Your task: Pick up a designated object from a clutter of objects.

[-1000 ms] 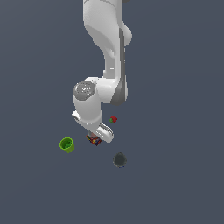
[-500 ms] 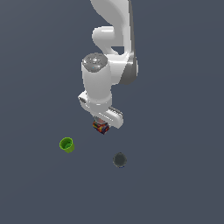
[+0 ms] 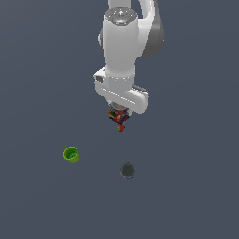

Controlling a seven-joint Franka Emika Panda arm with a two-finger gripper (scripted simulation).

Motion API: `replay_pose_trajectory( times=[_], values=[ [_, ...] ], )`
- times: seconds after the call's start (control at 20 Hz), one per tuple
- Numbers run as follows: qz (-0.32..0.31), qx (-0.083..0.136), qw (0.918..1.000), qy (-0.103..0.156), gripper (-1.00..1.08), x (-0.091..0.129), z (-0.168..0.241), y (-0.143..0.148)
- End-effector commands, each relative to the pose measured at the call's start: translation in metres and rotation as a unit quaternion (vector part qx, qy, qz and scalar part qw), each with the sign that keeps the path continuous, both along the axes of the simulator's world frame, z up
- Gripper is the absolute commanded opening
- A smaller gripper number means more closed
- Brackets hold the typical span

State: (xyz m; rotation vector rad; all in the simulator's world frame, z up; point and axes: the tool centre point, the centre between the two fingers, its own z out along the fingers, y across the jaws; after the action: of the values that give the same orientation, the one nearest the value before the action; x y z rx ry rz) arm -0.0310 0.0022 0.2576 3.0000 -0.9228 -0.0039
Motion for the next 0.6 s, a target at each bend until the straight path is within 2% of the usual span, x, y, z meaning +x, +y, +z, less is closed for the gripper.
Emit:
replay_pose_trajectory(
  times=[0.0,0.55],
  values=[
    [0.000,-0.001,1.0000,-0.002,-1.00,-0.009,0.027,0.013],
    [0.000,0.000,1.0000,-0.002,-1.00,-0.042,0.117,0.061]
  ],
)
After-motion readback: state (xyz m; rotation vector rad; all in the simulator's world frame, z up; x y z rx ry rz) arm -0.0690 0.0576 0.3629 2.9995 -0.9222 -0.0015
